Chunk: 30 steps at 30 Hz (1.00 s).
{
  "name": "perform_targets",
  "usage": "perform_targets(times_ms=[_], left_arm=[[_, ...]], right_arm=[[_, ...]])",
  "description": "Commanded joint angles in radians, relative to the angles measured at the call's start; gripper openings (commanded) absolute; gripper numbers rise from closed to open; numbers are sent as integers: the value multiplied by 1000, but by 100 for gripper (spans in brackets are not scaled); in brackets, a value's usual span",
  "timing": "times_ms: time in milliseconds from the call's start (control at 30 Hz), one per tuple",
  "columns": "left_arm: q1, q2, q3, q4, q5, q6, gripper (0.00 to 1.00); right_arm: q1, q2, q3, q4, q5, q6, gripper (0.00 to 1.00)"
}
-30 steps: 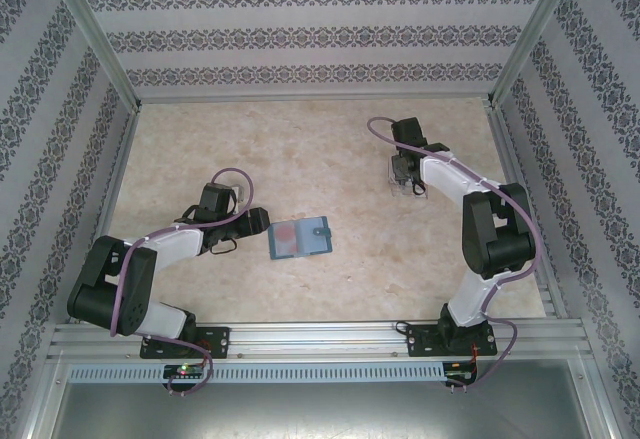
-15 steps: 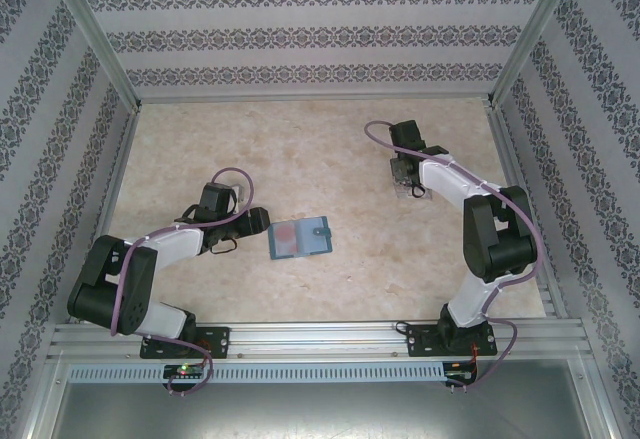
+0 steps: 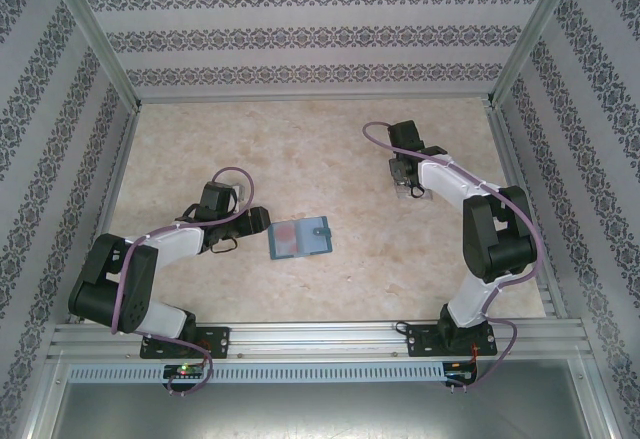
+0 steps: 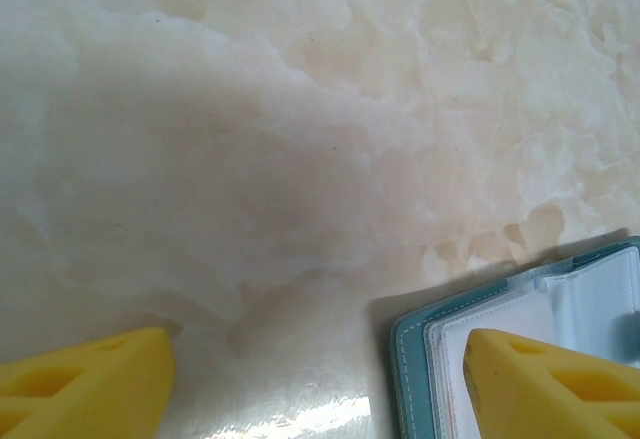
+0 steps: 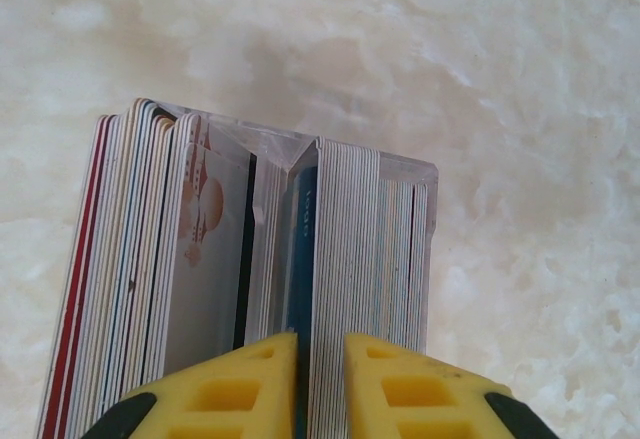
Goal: Put the credit cards into the card holder
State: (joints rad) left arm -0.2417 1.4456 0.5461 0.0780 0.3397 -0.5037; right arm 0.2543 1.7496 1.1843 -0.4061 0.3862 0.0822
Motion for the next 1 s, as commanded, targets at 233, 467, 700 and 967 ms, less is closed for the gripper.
perform_targets(times_ms=[233, 467, 700, 967], left_arm=[[-2, 54, 7, 7, 13, 14, 78], [-2, 46, 5, 7, 15, 17, 78], [-2, 28, -1, 10, 11, 22, 78], [-4, 3, -19, 35, 4, 21, 78]], right_arm=[[14, -46, -21, 24, 58, -15, 8], [14, -73, -33, 36, 7, 4, 2], [16, -177, -55, 30, -126, 43, 0], [15, -359, -148, 36, -363, 140, 0]])
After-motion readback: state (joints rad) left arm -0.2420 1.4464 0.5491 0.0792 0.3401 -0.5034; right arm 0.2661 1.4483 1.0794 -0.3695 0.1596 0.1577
